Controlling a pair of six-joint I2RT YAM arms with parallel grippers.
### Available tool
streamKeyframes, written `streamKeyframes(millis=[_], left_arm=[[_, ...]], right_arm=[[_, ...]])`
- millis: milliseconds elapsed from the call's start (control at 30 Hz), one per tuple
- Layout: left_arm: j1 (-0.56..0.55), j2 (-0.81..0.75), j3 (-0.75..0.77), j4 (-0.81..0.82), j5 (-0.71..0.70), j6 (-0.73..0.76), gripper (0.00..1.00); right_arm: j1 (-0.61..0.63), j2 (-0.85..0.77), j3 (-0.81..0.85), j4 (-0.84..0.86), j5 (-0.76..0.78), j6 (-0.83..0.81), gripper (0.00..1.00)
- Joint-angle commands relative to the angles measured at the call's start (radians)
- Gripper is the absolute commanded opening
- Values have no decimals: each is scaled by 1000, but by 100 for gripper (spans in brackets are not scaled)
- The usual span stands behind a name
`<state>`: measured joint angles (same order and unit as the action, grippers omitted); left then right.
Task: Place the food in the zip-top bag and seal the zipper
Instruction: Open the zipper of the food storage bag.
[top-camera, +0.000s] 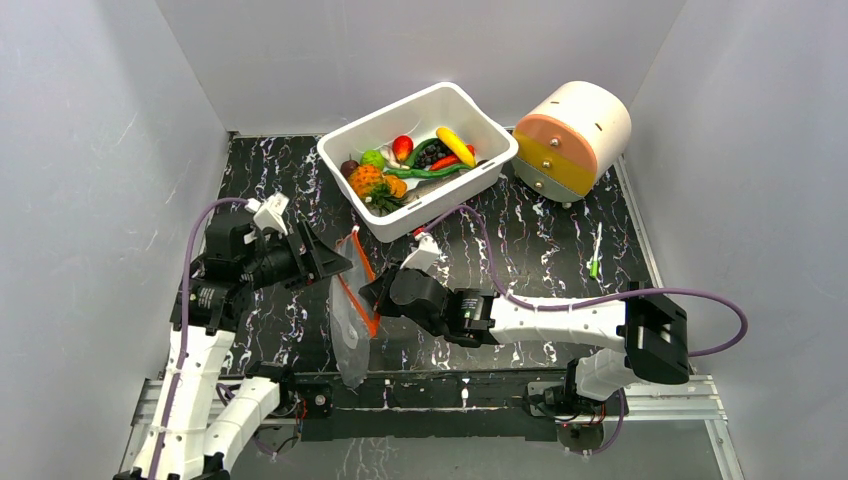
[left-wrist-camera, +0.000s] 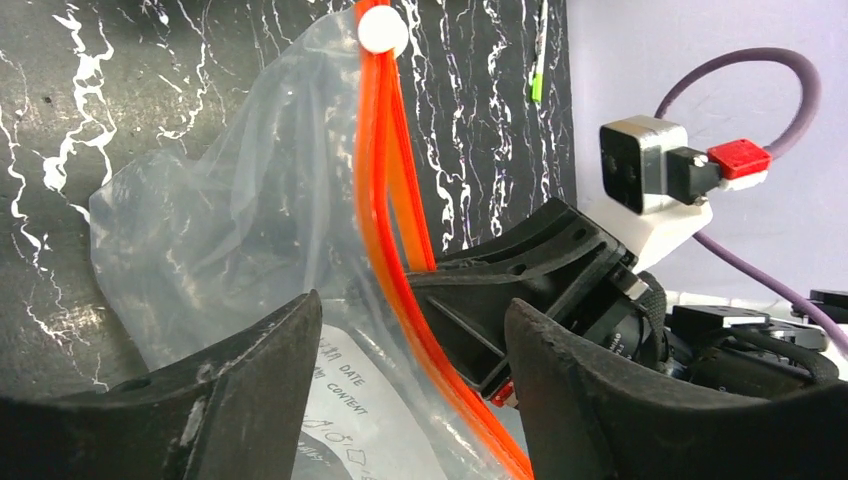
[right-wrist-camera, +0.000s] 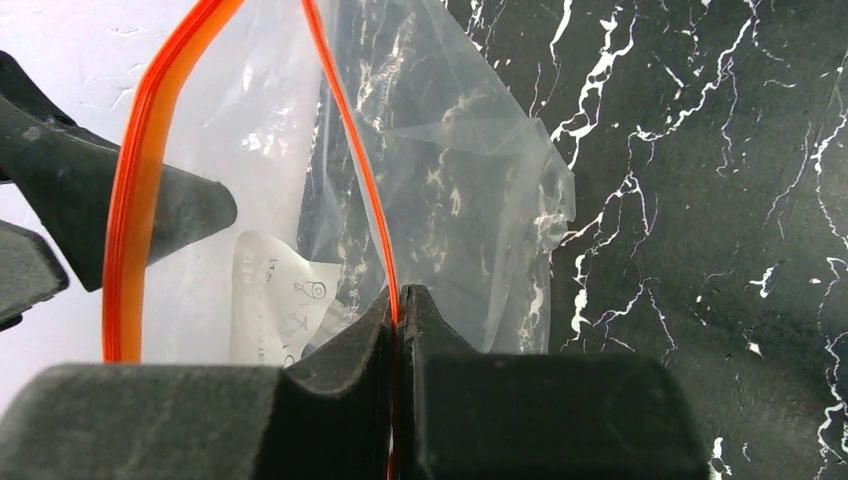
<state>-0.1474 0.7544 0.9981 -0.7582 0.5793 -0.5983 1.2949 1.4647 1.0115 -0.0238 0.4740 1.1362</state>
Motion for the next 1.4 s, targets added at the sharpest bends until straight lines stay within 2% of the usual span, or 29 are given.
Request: streamKeyframes(millis=[0,167,267,367,467,500,633,767,900,967,1133,1233,1367], left_arm=[[-3,36,18,-50,4,17,67],[-3,53,39,-100,-124,62,66],[-3,55,61,-87,-185,83,61],[-3,95,103,-98,-194,104,42],[-3,123,148,-107,-209,134,6],[-3,127,165,-105,-216,144,0],[-3,151,226,-87,-251,189,0],[-3,206,329,-129,-399,237,0],[-3,249,374,-147,-449,299,0],[-4,254,359,-142,-450,309,0],[-4,234,254,-93,-353,290,0],[-4,199,180,-37,-280,255,0],[-4,156,95,20,-256,211,0]], right_arm=[[-1,-10,36,51,52,-40,0],[-2,-9,50,42,53,-59,0],[-2,-19,53,43,60,-78,0],[-7,-18,59,28,64,-102,0],[-19,-25,55,9,77,-119,0],[-24,-32,43,18,75,-120,0],[-52,-34,21,71,33,-121,0],[-66,-16,11,77,17,-125,0],[-72,6,-27,115,-17,-113,0],[-74,28,-26,109,-39,-112,0],[-87,42,-20,57,-64,-117,12],[-101,29,-13,45,-87,-192,23],[-103,21,-2,-1,-102,-311,29]])
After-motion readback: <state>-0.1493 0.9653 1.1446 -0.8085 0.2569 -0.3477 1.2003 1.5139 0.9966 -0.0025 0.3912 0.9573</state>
